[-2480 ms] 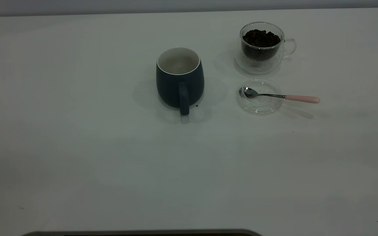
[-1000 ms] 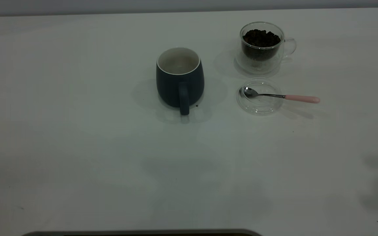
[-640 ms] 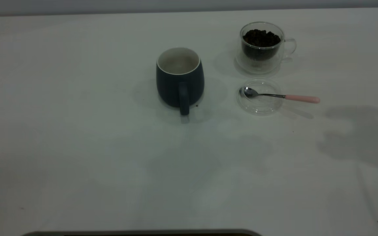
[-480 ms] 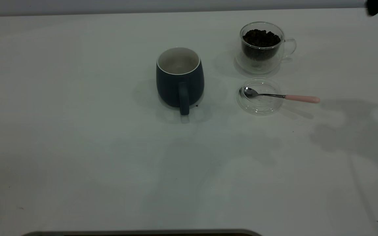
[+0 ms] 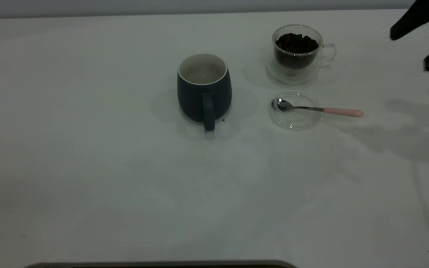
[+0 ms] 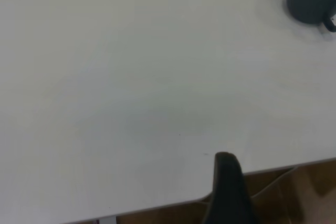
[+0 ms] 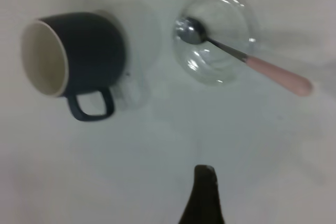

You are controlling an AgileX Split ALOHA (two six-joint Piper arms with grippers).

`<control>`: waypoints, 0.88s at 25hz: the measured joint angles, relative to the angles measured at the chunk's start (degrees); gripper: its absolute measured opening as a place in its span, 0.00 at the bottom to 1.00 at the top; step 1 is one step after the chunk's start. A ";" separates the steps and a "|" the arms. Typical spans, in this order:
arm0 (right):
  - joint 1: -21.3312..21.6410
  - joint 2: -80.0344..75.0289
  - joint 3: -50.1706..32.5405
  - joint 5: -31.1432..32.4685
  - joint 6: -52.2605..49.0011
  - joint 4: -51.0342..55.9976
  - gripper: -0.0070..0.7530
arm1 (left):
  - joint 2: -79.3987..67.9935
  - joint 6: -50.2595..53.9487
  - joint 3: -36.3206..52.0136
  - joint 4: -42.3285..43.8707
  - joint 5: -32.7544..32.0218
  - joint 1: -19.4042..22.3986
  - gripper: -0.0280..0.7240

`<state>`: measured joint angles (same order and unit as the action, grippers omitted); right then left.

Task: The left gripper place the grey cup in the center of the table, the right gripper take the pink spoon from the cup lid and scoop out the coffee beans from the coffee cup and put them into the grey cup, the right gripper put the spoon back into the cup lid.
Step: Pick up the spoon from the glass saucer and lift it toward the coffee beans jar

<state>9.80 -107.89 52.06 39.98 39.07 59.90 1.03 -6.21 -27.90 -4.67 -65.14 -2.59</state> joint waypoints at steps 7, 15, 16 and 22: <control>0.86 -8.47 -6.86 -2.13 24.44 29.08 0.94 | 0.00 0.00 0.00 0.00 0.00 0.00 0.79; 0.86 -15.23 -9.37 -0.93 37.01 42.75 0.93 | 0.00 0.00 0.00 0.00 0.00 0.00 0.79; 0.86 -15.76 -9.44 -0.93 37.13 42.93 0.93 | 0.00 0.00 0.00 0.00 0.00 0.00 0.79; 0.86 -20.13 -9.44 1.38 37.41 43.25 0.92 | 0.00 0.00 0.00 0.00 0.00 0.00 0.79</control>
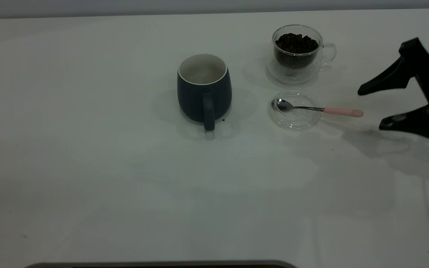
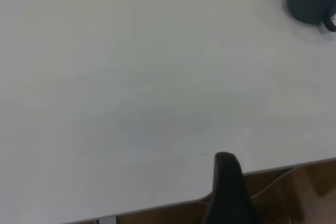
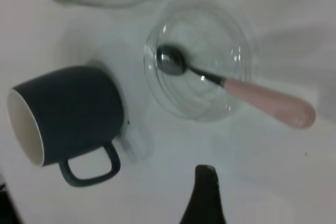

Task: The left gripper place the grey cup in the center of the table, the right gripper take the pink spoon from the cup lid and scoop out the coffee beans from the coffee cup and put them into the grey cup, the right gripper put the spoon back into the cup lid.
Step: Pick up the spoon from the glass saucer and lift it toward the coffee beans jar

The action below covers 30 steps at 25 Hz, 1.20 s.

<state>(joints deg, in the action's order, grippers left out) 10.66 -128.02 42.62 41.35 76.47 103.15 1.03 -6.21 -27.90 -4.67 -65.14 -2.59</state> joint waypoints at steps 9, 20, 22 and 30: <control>0.00 -7.86 4.84 6.35 1.70 0.16 0.92 | 0.00 0.00 0.00 0.00 0.00 0.00 0.79; -0.66 -14.73 11.39 10.26 4.05 0.24 0.88 | 0.00 0.00 0.00 0.00 0.00 0.00 0.79; -0.97 -15.34 12.11 10.46 4.27 0.24 0.87 | 0.00 0.00 0.00 0.00 0.00 0.00 0.79; -1.03 -15.81 14.05 11.64 4.67 0.24 0.73 | 0.00 0.00 0.00 0.00 0.00 0.00 0.79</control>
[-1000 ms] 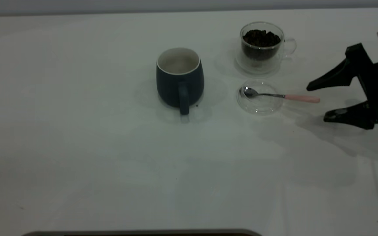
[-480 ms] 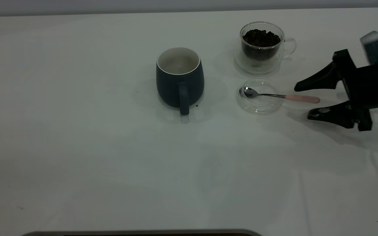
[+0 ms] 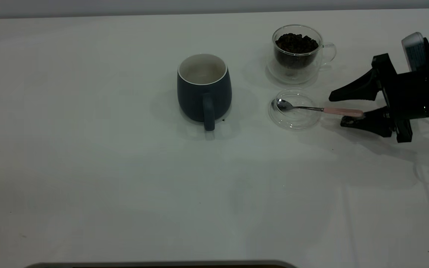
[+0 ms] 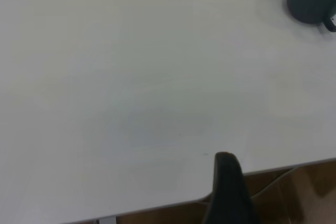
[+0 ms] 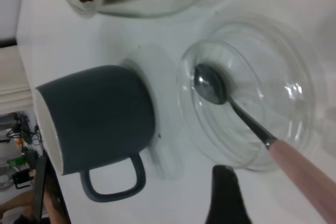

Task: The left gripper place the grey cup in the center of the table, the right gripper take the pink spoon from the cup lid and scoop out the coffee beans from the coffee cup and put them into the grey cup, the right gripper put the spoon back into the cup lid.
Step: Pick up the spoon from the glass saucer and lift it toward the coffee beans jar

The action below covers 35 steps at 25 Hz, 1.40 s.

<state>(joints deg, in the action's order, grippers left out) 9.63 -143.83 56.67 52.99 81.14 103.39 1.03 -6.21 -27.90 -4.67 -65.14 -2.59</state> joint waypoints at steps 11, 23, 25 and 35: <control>0.00 0.00 0.18 0.21 1.43 0.00 0.54 | 0.00 0.00 0.00 0.00 0.00 0.00 0.79; 0.05 0.00 2.94 -1.54 1.87 -0.12 0.32 | 0.00 0.00 0.00 0.00 0.00 0.00 0.79; 0.11 0.00 2.94 -1.60 2.50 -0.12 0.30 | 0.00 0.00 0.00 0.00 0.00 0.00 0.79; 1.63 0.00 2.96 1.06 2.80 -2.89 0.15 | 0.00 0.00 0.00 0.00 0.00 0.00 0.79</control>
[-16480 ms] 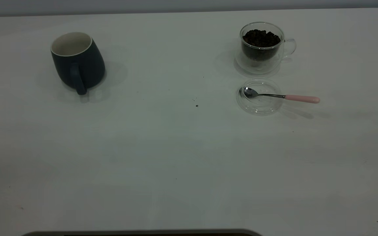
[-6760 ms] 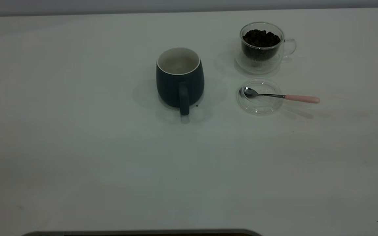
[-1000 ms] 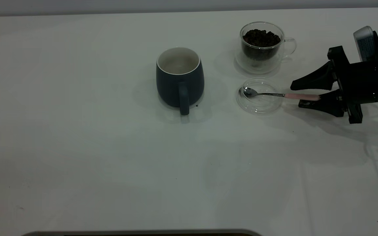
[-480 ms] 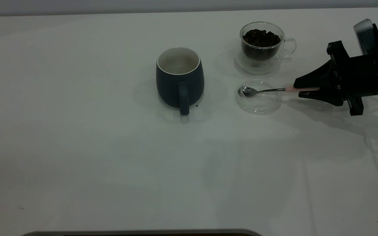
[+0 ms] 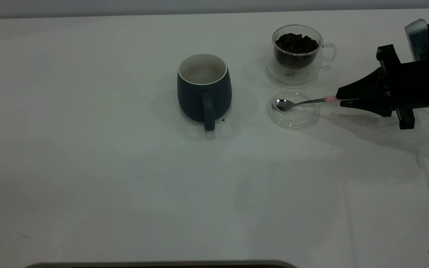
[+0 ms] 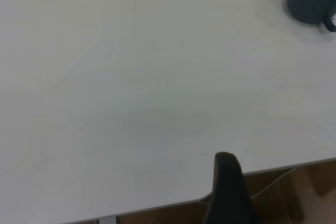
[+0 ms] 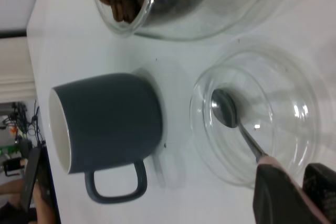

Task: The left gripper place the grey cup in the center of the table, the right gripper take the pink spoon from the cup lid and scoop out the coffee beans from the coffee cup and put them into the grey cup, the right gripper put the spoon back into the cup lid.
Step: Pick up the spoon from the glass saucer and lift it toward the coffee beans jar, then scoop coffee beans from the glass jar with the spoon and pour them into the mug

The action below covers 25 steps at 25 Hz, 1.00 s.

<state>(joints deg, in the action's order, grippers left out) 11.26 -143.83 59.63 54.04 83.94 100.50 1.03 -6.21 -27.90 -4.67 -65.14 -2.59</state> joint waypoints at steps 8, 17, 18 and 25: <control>0.77 2.49 0.00 1.68 -0.46 -3.88 0.15 | 0.00 0.00 0.00 0.00 0.00 0.00 0.79; 1.02 11.73 0.00 1.45 -8.03 -9.24 0.15 | 0.00 0.00 0.00 0.00 0.00 0.00 0.79; 1.08 12.65 0.00 0.90 -8.20 -9.47 0.15 | 0.00 0.00 0.00 0.00 0.00 0.00 0.79; 1.12 15.98 4.68 -2.37 -8.20 -10.64 0.15 | 0.00 0.00 0.00 0.00 0.00 0.00 0.79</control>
<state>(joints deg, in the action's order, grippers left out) 12.38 -127.85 64.31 51.67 75.74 89.86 1.03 -6.21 -27.90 -4.67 -65.14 -2.59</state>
